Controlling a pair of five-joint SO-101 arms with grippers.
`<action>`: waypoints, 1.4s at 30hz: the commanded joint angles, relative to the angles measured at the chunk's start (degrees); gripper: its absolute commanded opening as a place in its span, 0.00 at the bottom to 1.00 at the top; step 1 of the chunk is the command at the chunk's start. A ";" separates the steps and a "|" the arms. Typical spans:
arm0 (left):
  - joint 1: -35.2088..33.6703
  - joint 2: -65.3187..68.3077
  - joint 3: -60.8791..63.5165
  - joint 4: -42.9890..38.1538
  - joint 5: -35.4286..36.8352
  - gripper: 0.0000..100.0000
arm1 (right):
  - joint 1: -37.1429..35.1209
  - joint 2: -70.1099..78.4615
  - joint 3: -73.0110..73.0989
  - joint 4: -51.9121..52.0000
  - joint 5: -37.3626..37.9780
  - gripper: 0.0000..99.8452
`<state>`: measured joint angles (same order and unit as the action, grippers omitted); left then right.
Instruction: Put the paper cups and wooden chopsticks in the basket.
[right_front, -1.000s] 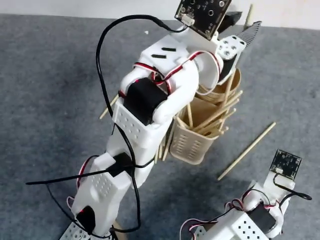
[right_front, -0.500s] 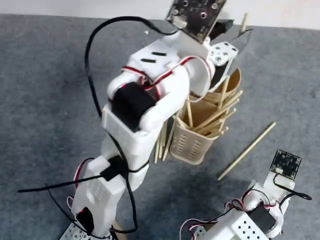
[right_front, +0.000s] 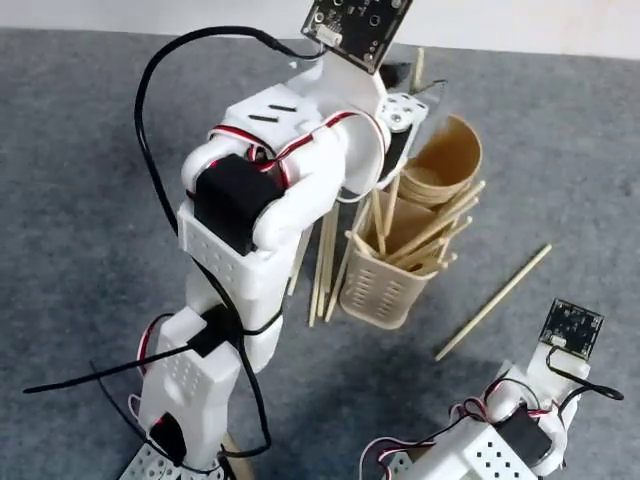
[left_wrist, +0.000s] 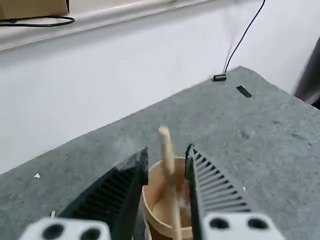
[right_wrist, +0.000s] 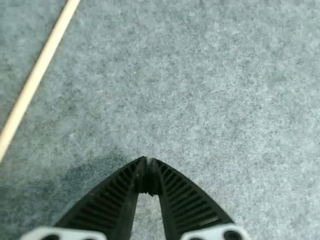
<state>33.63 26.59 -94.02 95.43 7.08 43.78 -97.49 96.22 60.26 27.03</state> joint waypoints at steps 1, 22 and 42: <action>-0.57 -1.98 -1.19 0.18 0.35 0.16 | -0.48 -0.48 8.31 0.22 0.44 0.01; -2.68 -1.98 -1.10 0.18 -2.90 0.35 | -0.48 -0.48 8.31 0.22 0.44 0.01; -3.47 0.92 2.07 -2.64 -2.90 0.26 | -0.48 -0.48 8.31 0.13 0.44 0.01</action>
<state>30.55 27.82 -88.66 97.45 4.79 43.78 -97.49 96.22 60.26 27.03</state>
